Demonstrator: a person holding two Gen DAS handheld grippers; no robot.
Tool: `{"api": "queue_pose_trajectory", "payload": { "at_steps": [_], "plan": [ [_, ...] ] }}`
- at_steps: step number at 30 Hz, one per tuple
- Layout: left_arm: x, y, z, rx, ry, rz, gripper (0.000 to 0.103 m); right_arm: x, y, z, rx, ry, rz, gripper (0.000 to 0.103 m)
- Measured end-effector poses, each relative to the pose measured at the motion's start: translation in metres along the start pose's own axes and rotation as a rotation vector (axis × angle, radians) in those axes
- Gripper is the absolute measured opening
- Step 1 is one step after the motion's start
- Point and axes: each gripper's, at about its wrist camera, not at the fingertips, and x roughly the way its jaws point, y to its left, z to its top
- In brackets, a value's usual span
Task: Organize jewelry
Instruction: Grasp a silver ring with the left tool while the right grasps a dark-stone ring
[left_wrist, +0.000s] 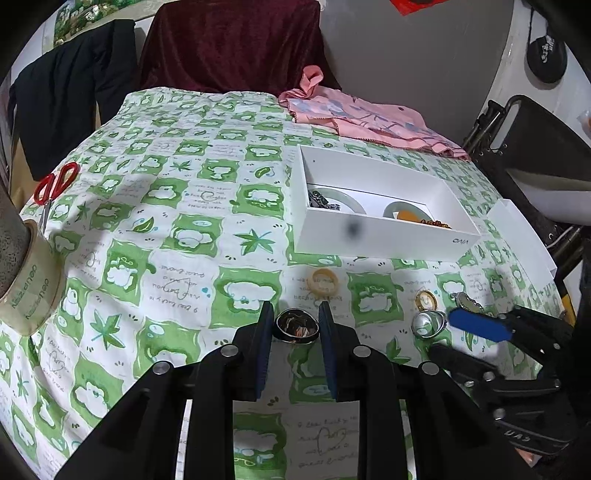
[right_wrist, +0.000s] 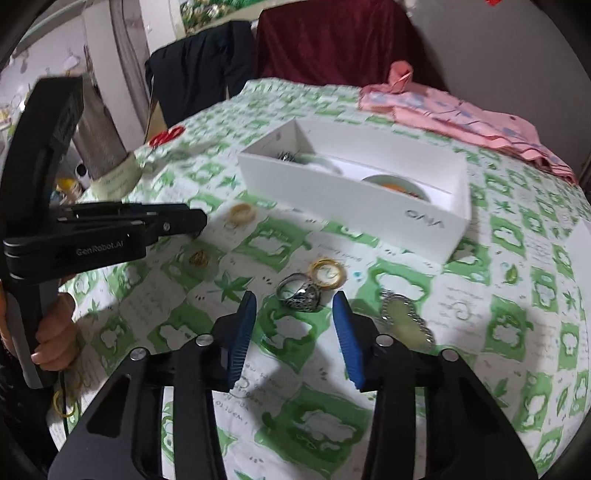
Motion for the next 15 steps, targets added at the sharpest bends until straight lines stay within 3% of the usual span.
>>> {"api": "queue_pose_trajectory", "payload": {
  "at_steps": [5, 8, 15],
  "plan": [
    [0.002, 0.000, 0.000, 0.002, 0.004, -0.002, 0.025, 0.010, 0.003, 0.007, -0.022, 0.022, -0.013, 0.042],
    [0.003, -0.002, -0.001, 0.011, 0.006, 0.000, 0.025, 0.010, 0.005, 0.007, -0.032, 0.020, -0.018, 0.027],
    [0.002, -0.005, -0.002, 0.025, -0.001, 0.000, 0.025, -0.006, 0.003, 0.000, -0.008, -0.037, 0.021, 0.027]
  ]
}}
